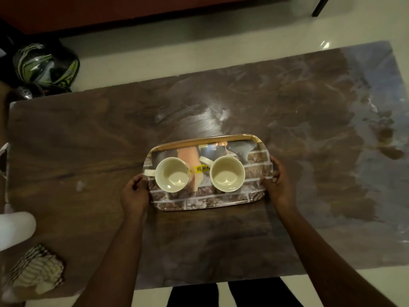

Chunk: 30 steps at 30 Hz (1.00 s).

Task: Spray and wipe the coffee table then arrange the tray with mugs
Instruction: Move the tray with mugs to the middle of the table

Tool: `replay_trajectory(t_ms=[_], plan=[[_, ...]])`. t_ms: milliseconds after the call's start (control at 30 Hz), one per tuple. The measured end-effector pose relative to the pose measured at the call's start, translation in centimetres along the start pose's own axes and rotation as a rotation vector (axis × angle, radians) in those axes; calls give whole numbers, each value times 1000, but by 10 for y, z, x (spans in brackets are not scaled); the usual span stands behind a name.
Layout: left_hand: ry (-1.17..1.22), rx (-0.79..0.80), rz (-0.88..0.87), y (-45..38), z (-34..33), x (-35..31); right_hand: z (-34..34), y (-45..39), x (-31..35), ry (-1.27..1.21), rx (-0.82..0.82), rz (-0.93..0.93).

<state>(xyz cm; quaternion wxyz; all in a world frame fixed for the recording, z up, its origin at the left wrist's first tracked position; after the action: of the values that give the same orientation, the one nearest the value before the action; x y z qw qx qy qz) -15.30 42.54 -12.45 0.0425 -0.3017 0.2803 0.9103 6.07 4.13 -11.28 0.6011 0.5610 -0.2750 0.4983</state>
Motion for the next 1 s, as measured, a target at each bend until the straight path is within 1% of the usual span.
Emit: replay_trajectory(t_ms=[100,200,267,300,333,367,433,467,500,567,633,667,733,800,900,967,1000], plan=[[-18,19,-33,5,4,-13,0,3,-2,80,-51,8],[-33,30,-60,10,4,-21,-2,5,3,177,-11,-2],[-48,31,-59,11,11,-27,-6,7,19,258,38,49],[-72,9,-90,12,17,-35,-5,7,32,367,40,107],[-113,-39,-164,16,27,-49,-7,8,49,461,30,175],[-153,-95,-280,23,37,-69,-11,12,71,521,22,272],[-242,-161,-584,50,48,-115,-35,24,118,519,99,419],[-289,-146,-704,69,47,-136,-50,33,136,530,170,485],[-347,-101,-784,88,41,-152,-66,44,147,588,245,561],[-505,2,-838,116,23,-168,-93,59,149,763,364,663],[-686,65,-798,124,3,-161,-112,63,132,931,473,613],[-755,78,-773,124,-5,-155,-118,65,126,981,490,588],[-828,91,-727,122,-17,-144,-123,67,121,1023,449,588],[-848,108,-714,123,-25,-138,-123,68,118,1021,411,573],[-865,103,-785,120,-30,-139,-121,68,117,966,388,542],[-846,157,-860,114,-33,-140,-119,65,120,903,364,524],[-853,202,-929,112,-37,-143,-118,61,120,888,341,498]])
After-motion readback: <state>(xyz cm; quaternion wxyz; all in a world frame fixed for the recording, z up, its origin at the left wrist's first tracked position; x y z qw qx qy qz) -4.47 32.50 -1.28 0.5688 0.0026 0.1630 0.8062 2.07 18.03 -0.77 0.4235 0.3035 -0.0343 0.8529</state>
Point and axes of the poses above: each hand's wrist, its own y-axis away from the middle knuckle, its own z-axis out of the back of the hand, x = y × z, the point moved 8 cm from there along -y, towards the middle knuckle, and after that the axes turned 9 degrees about -y, right-handed, at the moved point
